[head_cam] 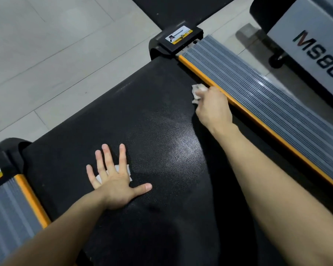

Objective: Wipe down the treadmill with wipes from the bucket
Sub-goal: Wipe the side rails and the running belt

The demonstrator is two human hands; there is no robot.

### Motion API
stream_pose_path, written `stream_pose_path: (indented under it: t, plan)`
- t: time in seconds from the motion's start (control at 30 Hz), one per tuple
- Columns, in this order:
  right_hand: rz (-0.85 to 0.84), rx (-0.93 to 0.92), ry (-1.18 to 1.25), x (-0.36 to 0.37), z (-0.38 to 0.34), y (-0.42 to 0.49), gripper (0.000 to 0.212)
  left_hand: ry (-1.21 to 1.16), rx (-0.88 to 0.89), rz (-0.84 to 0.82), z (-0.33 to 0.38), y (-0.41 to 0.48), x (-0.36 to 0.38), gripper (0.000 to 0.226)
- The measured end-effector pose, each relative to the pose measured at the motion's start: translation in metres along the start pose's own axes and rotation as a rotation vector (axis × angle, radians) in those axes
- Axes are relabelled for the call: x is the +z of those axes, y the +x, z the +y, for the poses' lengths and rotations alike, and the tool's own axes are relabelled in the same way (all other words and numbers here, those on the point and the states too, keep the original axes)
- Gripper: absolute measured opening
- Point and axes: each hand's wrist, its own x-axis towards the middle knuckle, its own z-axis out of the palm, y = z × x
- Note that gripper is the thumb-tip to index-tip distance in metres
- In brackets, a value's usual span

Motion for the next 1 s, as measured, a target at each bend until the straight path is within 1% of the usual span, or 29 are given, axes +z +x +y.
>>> stream_pose_path:
  t: [0.07, 0.13, 0.23, 0.27, 0.3, 0.33, 0.43, 0.53, 0.57, 0.63, 0.7, 0.77, 0.87, 0.9, 0.93, 0.97, 1.0]
  plan:
    - [0.030, 0.032, -0.003, 0.004, 0.002, -0.007, 0.026, -0.004, 0.006, -0.004, 0.001, 0.000, 0.000, 0.144]
    - [0.070, 0.022, -0.005, 0.011, -0.017, 0.021, 0.021, -0.001, 0.004, -0.006, 0.001, 0.000, -0.001, 0.144]
    - [-0.050, 0.018, -0.054, 0.016, -0.052, 0.064, 0.012, 0.010, -0.012, 0.003, 0.000, 0.002, -0.002, 0.145]
    - [-0.079, 0.015, -0.069, 0.015, -0.054, 0.065, 0.018, 0.004, -0.019, -0.001, 0.001, 0.001, -0.003, 0.144]
    - [-0.097, 0.010, -0.083, 0.010, -0.050, 0.057, 0.026, 0.000, -0.017, 0.001, 0.001, 0.001, -0.003, 0.144]
    - [-0.075, 0.010, -0.065, 0.001, -0.043, 0.039, 0.030, 0.001, -0.012, 0.002, 0.000, 0.001, -0.003, 0.144]
    - [0.003, 0.116, 0.032, -0.031, -0.003, -0.039, 0.018, -0.014, -0.001, -0.006, -0.001, -0.001, -0.006, 0.143]
    - [0.053, 0.220, 0.024, -0.056, 0.036, -0.123, 0.027, -0.019, 0.008, 0.006, 0.000, 0.001, -0.004, 0.143]
    - [0.074, 0.222, 0.013, -0.058, 0.045, -0.141, 0.030, -0.018, 0.006, 0.016, -0.001, 0.002, -0.004, 0.144]
    - [0.090, 0.188, -0.026, -0.055, 0.054, -0.153, 0.033, -0.013, -0.006, 0.050, -0.001, 0.003, -0.002, 0.145]
    - [0.078, 0.169, -0.044, -0.050, 0.056, -0.145, 0.030, -0.019, -0.001, 0.086, 0.000, 0.003, -0.001, 0.147]
    - [0.056, 0.177, -0.035, -0.047, 0.057, -0.136, 0.027, -0.022, 0.019, 0.151, -0.002, 0.002, 0.003, 0.148]
    - [0.081, 0.184, -0.027, -0.046, 0.052, -0.144, 0.021, -0.075, 0.063, 0.276, -0.009, 0.000, 0.012, 0.149]
    - [0.081, 0.164, -0.020, -0.043, 0.046, -0.155, 0.020, -0.087, 0.076, 0.338, -0.011, -0.002, 0.015, 0.147]
    - [0.061, 0.105, 0.003, -0.039, 0.033, -0.171, 0.020, -0.087, 0.090, 0.410, -0.013, -0.005, 0.017, 0.143]
    - [0.014, -0.014, 0.035, -0.031, 0.015, -0.191, 0.019, -0.093, 0.110, 0.479, -0.014, -0.010, 0.018, 0.135]
    - [-0.074, -0.184, 0.080, -0.024, -0.007, -0.216, 0.019, -0.109, 0.139, 0.543, -0.017, -0.014, 0.017, 0.123]
